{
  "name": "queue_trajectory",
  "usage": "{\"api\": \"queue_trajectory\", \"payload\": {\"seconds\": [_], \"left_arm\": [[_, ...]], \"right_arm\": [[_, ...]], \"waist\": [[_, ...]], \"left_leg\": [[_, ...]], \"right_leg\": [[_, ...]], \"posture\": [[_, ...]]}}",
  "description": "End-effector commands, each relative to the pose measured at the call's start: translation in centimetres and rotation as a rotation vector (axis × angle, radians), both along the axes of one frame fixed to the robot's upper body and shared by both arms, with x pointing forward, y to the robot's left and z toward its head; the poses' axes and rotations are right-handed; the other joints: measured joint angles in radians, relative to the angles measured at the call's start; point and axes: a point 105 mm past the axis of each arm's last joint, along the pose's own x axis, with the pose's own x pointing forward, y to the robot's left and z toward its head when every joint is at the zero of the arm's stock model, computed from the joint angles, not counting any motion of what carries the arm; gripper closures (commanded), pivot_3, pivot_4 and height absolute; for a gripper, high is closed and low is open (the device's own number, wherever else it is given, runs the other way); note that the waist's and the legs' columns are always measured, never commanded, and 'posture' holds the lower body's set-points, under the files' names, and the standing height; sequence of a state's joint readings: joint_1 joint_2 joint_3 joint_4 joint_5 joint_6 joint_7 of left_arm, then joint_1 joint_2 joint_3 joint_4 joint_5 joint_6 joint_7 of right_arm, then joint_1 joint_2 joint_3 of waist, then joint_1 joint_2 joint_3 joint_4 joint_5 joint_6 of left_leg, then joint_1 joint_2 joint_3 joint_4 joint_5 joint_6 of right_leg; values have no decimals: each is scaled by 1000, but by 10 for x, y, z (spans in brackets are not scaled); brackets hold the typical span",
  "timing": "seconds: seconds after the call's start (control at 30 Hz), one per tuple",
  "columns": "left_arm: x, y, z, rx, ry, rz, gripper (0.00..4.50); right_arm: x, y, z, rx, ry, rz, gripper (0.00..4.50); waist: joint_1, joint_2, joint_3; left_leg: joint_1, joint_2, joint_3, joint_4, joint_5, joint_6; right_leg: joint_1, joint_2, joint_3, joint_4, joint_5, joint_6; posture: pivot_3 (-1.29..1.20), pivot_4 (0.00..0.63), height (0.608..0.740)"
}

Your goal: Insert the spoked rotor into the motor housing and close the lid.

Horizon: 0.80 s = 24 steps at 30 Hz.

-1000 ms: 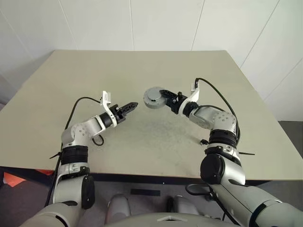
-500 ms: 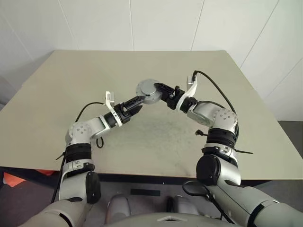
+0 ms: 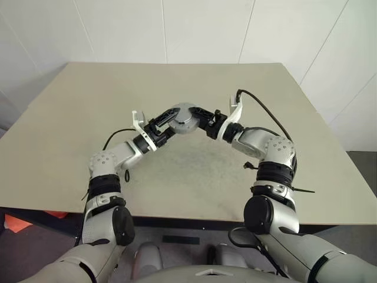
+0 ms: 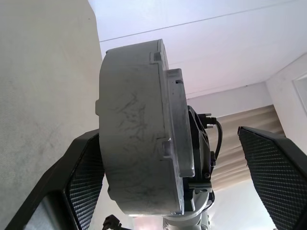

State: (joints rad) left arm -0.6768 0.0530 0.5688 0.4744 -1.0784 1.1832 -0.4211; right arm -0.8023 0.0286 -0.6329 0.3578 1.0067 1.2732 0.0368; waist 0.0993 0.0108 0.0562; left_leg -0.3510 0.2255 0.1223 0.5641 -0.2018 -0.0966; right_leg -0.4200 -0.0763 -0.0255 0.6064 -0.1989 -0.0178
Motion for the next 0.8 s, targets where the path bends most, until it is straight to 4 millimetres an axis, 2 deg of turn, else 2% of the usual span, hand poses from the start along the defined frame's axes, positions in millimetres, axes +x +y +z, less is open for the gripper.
{"api": "queue_trajectory", "payload": {"seconds": [0.03,0.17,0.3,0.67,0.7,0.8], "left_arm": [[4,-1,16,-20,-50,9,38],[6,1,14,-3,-41,35,954],[7,0,16,-7,-40,43,2285],[8,0,16,42,-47,59,2350],[9,0,16,40,-47,61,2350],[11,4,14,52,-46,83,2350]], "right_arm": [[-1,1,29,42,-106,10,2429],[0,-1,29,40,-107,0,2429],[0,-2,28,38,-106,-5,2429],[0,-3,29,7,-151,-15,2429],[0,-3,29,3,-156,-15,1706],[7,-7,28,-92,-191,-78,799]], "waist": [[0,0,0],[0,0,0],[1,0,0],[2,0,0],[3,0,0],[2,0,0]], "left_leg": [[0,0,0,0,0,0],[0,0,0,0,0,0],[0,0,0,1,0,0],[-1,0,0,3,0,0],[-1,0,0,3,0,0],[-2,0,0,4,0,0]], "right_leg": [[0,0,0,0,0,0],[0,0,0,0,0,0],[0,0,0,0,0,0],[0,0,0,1,1,1],[0,0,0,1,1,1],[0,0,0,1,1,1]], "posture": [[0,0,740],[0,0,740],[0,0,740],[0,0,740],[0,0,740],[0,0,740]]}}
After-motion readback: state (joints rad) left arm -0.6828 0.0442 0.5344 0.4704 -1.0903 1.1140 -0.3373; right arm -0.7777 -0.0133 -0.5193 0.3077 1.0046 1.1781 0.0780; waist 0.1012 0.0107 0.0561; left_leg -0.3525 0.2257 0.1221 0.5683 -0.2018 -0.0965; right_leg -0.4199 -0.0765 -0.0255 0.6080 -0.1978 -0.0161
